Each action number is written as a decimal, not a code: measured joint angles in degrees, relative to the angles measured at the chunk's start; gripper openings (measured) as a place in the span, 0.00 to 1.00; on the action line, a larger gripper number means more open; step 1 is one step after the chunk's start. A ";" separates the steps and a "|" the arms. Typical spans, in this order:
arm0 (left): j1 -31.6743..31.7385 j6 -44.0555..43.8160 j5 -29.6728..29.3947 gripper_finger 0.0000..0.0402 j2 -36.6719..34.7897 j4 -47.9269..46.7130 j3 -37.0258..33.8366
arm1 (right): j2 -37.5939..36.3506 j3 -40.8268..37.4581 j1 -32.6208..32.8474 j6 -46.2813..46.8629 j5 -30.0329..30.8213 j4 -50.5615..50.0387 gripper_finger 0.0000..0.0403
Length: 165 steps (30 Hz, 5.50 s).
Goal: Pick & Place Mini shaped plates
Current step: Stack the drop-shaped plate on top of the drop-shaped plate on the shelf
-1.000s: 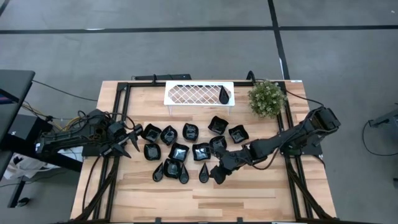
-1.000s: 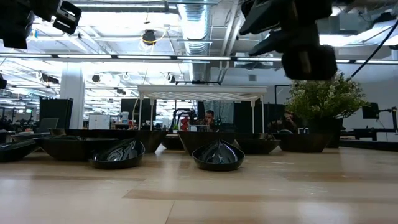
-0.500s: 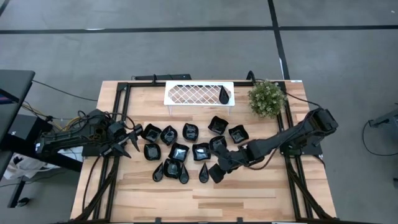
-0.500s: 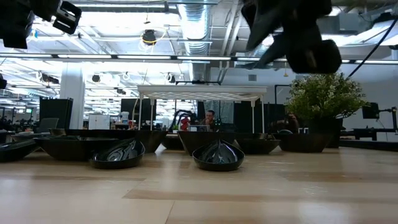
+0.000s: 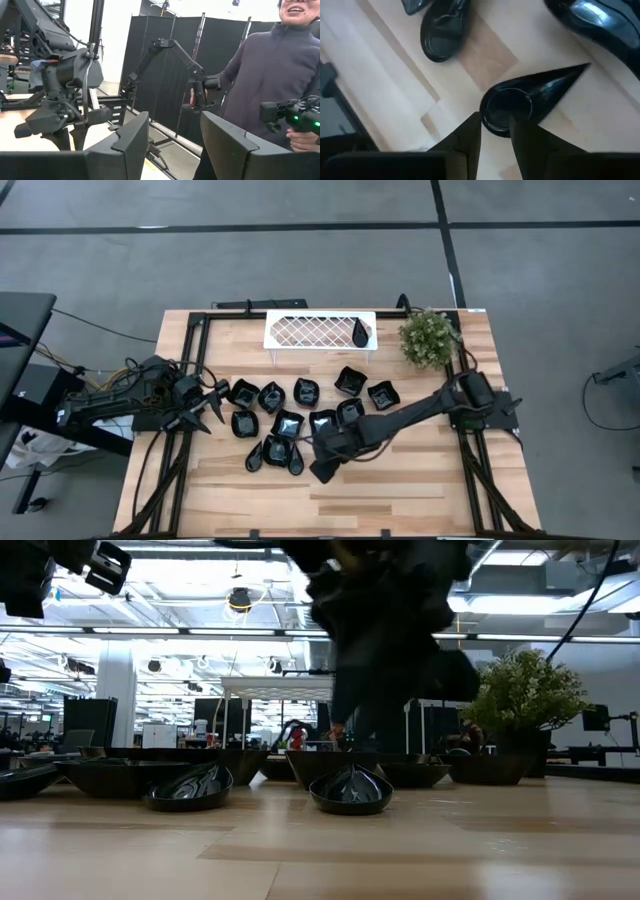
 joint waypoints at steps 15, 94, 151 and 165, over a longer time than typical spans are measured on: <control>-0.02 -0.02 2.44 0.45 0.05 -0.01 0.00 | 4.10 7.47 -0.40 -0.27 2.94 -12.12 0.24; 0.02 -0.02 2.40 0.45 0.05 0.01 -0.04 | 3.99 -0.84 -0.16 5.46 7.10 -3.71 0.01; 0.00 0.00 2.34 0.45 0.07 0.06 -0.04 | 3.86 5.19 0.69 8.00 7.80 -7.98 0.00; 0.00 0.00 2.34 0.45 0.08 0.05 -0.04 | 3.84 14.02 1.44 6.69 5.73 -16.46 0.00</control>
